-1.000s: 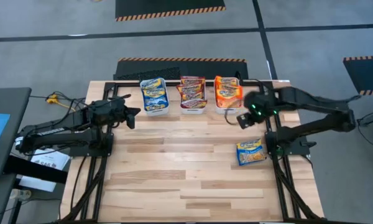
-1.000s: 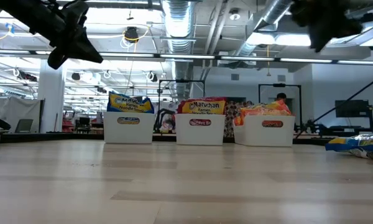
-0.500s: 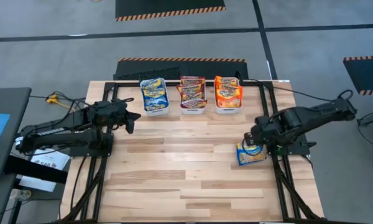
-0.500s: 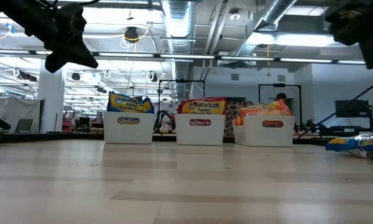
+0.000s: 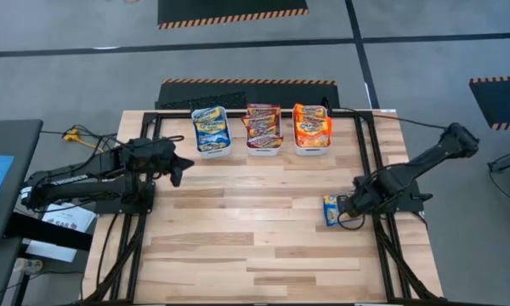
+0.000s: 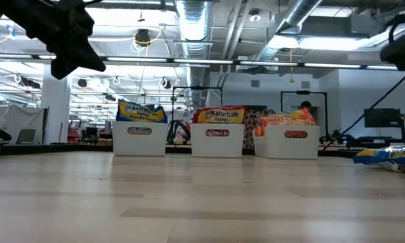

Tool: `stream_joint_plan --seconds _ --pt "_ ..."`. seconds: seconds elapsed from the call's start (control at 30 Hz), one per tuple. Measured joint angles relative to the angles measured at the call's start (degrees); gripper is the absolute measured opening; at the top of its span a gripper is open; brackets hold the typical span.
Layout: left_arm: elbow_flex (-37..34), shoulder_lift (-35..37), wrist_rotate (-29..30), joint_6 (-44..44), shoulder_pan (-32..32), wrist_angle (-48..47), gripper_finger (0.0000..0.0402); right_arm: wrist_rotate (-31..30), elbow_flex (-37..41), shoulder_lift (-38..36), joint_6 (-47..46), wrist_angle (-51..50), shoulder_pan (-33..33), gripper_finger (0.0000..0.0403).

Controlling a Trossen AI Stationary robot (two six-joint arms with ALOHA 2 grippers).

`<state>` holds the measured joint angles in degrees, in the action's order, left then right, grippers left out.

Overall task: Sort Maruchan noodles
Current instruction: Put the blue noodle pack into the left white bin

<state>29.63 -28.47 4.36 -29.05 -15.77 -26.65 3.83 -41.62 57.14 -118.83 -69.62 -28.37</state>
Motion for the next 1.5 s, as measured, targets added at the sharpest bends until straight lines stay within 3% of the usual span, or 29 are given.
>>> stream_joint_plan --seconds 0.4,0.67,0.93,1.17,1.33,1.5 --pt "0.0 0.0 -0.7 0.5 0.0 0.0 0.0 0.7 2.5 7.3 -5.7 2.2 0.6 0.0256" --pt "0.0 0.0 -0.6 1.0 0.0 0.0 0.0 0.6 2.5 13.5 -5.2 13.4 3.5 0.0256" --pt "0.0 0.0 -0.6 1.9 0.0 0.0 0.0 0.9 2.5 18.2 2.0 22.9 3.8 0.0256" --pt "0.0 0.0 -0.6 1.9 0.0 0.0 0.0 3.7 2.5 17.6 8.4 32.4 3.7 0.0256" --pt "0.0 0.0 -0.4 1.9 0.0 0.0 0.0 3.8 2.5 17.4 14.0 43.5 3.6 0.0255" --pt "0.0 0.0 -0.2 1.6 0.0 0.0 0.0 1.7 2.5 17.4 18.2 48.4 3.6 0.0255"
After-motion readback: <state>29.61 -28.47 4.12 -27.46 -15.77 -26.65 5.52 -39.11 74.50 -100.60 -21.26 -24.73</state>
